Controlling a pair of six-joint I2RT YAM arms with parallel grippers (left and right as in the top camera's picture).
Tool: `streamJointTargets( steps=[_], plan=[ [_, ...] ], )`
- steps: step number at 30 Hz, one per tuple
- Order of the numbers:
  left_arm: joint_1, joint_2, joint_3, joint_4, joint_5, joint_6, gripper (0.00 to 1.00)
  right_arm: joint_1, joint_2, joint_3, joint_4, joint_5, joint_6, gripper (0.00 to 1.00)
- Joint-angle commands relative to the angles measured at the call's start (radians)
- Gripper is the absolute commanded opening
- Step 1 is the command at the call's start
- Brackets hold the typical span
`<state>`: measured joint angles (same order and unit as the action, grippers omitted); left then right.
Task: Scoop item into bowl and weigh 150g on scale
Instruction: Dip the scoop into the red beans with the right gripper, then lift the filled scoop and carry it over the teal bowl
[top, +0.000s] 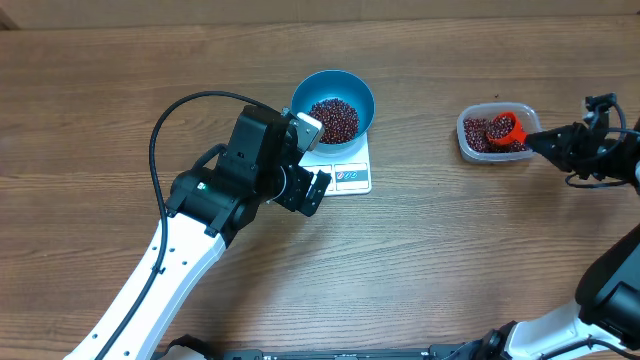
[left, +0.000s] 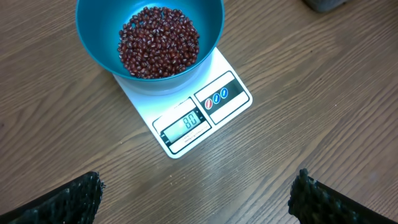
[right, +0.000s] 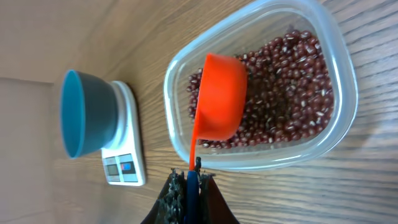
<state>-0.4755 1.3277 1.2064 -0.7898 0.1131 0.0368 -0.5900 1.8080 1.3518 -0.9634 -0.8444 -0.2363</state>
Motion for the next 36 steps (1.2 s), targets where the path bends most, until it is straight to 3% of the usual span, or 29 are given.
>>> streamJointTargets(
  steps=[1, 15, 20, 30, 36],
  plan=[
    [0.004, -0.008, 0.002, 0.001, 0.010, 0.019, 1.00, -0.028, 0.006, -0.005, -0.007, -0.118, -0.008, 0.04],
    [0.004, -0.008, 0.002, 0.001, 0.010, 0.019, 0.99, -0.040, 0.006, -0.005, -0.035, -0.330, -0.034, 0.04],
    [0.004, -0.008, 0.002, 0.001, 0.010, 0.019, 0.99, -0.018, 0.006, -0.003, -0.046, -0.504, -0.028, 0.04],
    [0.004, -0.008, 0.002, 0.001, 0.010, 0.019, 1.00, 0.200, 0.006, 0.008, -0.023, -0.529, 0.024, 0.04],
    [0.004, -0.008, 0.002, 0.001, 0.010, 0.019, 0.99, 0.369, 0.006, 0.012, 0.202, -0.526, 0.263, 0.04]
  ],
)
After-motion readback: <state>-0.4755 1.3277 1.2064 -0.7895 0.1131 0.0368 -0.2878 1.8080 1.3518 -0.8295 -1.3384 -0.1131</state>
